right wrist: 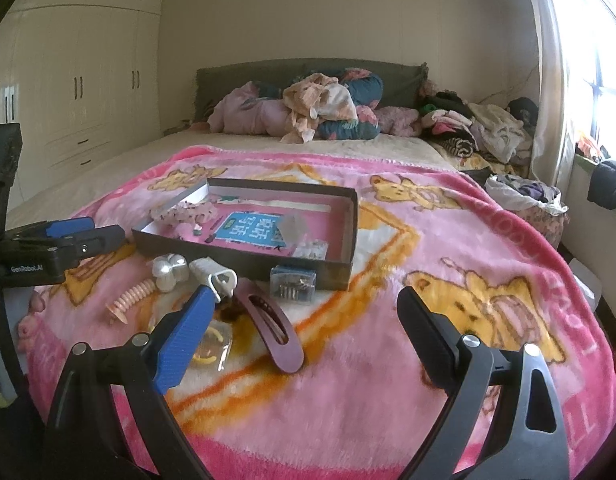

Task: Organize jewelry
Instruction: 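Move both tools back over the jewelry beside the box, then grasp the pearl clip with the left tool while the right tool grasps the maroon clip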

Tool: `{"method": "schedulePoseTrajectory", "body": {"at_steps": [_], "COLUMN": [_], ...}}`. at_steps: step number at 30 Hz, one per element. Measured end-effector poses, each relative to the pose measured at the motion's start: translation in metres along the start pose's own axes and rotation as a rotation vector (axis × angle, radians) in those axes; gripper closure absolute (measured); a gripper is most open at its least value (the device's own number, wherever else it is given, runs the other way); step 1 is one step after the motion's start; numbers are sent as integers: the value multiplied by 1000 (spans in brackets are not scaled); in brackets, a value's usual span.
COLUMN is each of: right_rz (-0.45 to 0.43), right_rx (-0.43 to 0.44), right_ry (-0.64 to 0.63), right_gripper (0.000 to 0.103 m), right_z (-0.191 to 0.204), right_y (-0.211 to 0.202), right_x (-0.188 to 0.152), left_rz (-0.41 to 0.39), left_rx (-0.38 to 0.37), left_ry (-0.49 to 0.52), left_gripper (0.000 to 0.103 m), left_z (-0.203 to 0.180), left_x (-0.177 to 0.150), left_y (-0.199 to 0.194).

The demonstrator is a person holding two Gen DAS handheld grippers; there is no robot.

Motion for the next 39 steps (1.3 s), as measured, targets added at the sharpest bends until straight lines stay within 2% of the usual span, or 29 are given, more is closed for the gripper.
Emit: {"method": "schedulePoseTrajectory", "body": {"at_steps": [12,26,35,37,39], "right_rz": [64,187,302,310,317], "right_rx": [28,77,165,177,182], "right_ry": [18,-34,10,19,22], "right_gripper": [13,14,33,34,41], "right_z": [-5,2,9,12,12], "right_y": [19,72,114,119,120], "right_x": [-18,-28,-30,-30,-30], "left_rz": [81,150,186,195,206], "left_rx": [-4,-10,-24,-33,-41], "left_ry": [48,9,-31,-34,-34], "left_gripper": [12,12,24,30,34], "left_z": [-8,2,11,11,11], "left_x": [-17,-19,-20,-20,-22], "left_y": [30,63,79,81,84]}}
Point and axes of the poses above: each gripper's, at about its wrist camera, not at the fingertips, and y roughly the way its jaws point, z to its left, x to its top, the point moved 6 cm from there along y, roughly the way its jaws point, and after that the axes turned 3 degrees about x, right-handed, at the moved point
